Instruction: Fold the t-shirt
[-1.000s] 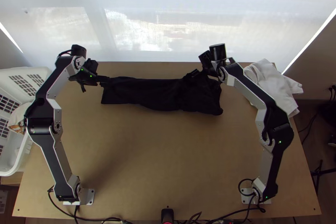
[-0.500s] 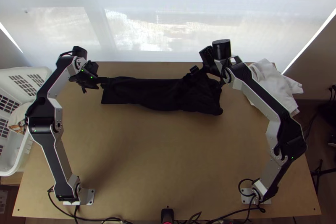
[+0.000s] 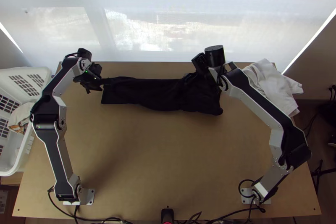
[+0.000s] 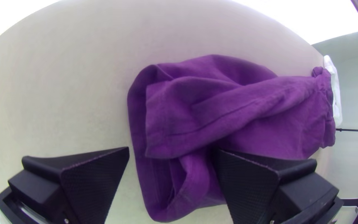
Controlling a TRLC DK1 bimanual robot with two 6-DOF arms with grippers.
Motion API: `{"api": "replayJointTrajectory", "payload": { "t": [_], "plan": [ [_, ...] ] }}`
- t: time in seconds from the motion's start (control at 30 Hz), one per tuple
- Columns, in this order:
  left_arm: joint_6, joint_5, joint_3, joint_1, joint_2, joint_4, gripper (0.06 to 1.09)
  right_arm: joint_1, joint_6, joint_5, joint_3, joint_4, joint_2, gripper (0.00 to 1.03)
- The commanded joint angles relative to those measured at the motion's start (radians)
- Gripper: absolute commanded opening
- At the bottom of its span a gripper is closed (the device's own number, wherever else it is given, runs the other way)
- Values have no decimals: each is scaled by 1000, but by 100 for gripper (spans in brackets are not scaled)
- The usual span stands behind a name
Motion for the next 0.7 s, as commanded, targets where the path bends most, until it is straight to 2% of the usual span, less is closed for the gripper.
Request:
{"api": "replayJointTrajectory", "payload": {
  "t": [0.0,0.3,0.4,0.53,0.67],
  "plan": [
    [-5,4,2,-9,20,0,101,30,-6,1,-52,-5,-6,98],
    [-13,12,2,-29,40,-4,100,22,-6,0,-115,3,68,98],
    [-13,16,2,-31,46,-6,92,24,-6,0,-127,6,86,98],
    [-19,38,2,-35,42,-6,62,24,-8,0,-144,7,111,98],
    [-29,48,7,-38,26,-3,17,21,-8,0,-158,11,139,98]
  ]
}}
